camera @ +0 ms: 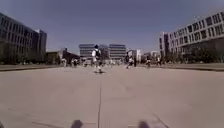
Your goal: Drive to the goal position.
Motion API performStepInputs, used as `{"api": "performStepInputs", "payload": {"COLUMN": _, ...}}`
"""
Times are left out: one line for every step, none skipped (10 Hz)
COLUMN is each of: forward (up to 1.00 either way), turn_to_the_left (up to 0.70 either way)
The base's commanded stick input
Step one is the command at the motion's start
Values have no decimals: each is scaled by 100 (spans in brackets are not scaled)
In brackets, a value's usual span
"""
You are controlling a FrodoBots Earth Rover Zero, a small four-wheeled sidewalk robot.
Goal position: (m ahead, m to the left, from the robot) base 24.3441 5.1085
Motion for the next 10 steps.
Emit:
{"api": "performStepInputs", "payload": {"forward": 100, "turn_to_the_left": 0}}
{"api": "performStepInputs", "payload": {"forward": 100, "turn_to_the_left": 0}}
{"api": "performStepInputs", "payload": {"forward": 100, "turn_to_the_left": 0}}
{"api": "performStepInputs", "payload": {"forward": 100, "turn_to_the_left": 0}}
{"api": "performStepInputs", "payload": {"forward": 100, "turn_to_the_left": 0}}
{"api": "performStepInputs", "payload": {"forward": 100, "turn_to_the_left": 0}}
{"api": "performStepInputs", "payload": {"forward": 100, "turn_to_the_left": 0}}
{"api": "performStepInputs", "payload": {"forward": 100, "turn_to_the_left": 0}}
{"api": "performStepInputs", "payload": {"forward": 100, "turn_to_the_left": 0}}
{"api": "performStepInputs", "payload": {"forward": 100, "turn_to_the_left": 0}}
